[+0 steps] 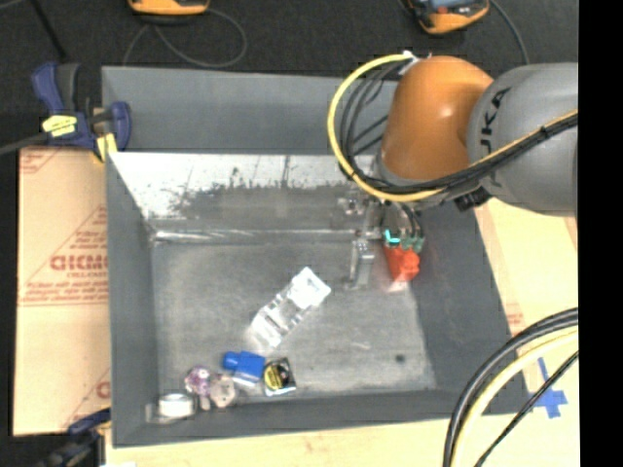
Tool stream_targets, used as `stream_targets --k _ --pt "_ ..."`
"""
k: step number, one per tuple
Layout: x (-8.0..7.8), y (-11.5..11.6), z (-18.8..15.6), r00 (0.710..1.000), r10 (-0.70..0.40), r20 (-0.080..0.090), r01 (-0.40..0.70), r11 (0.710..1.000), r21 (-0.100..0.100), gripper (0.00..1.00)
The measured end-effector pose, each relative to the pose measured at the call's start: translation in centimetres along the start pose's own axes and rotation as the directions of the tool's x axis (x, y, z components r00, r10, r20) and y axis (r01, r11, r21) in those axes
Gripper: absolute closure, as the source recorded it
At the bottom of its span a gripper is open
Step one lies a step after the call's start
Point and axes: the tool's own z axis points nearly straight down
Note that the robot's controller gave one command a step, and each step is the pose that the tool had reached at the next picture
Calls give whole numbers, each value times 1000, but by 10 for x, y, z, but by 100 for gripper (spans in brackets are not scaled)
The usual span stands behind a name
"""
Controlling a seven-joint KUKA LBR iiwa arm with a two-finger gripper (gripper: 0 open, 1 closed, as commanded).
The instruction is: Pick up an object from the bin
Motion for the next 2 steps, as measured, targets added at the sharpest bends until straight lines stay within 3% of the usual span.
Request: stream_targets --k 1,2 --pt "27 38 109 921 -389 2 389 921 1 0" --pt "32 45 76 818 -576 9 576 818 6 0"
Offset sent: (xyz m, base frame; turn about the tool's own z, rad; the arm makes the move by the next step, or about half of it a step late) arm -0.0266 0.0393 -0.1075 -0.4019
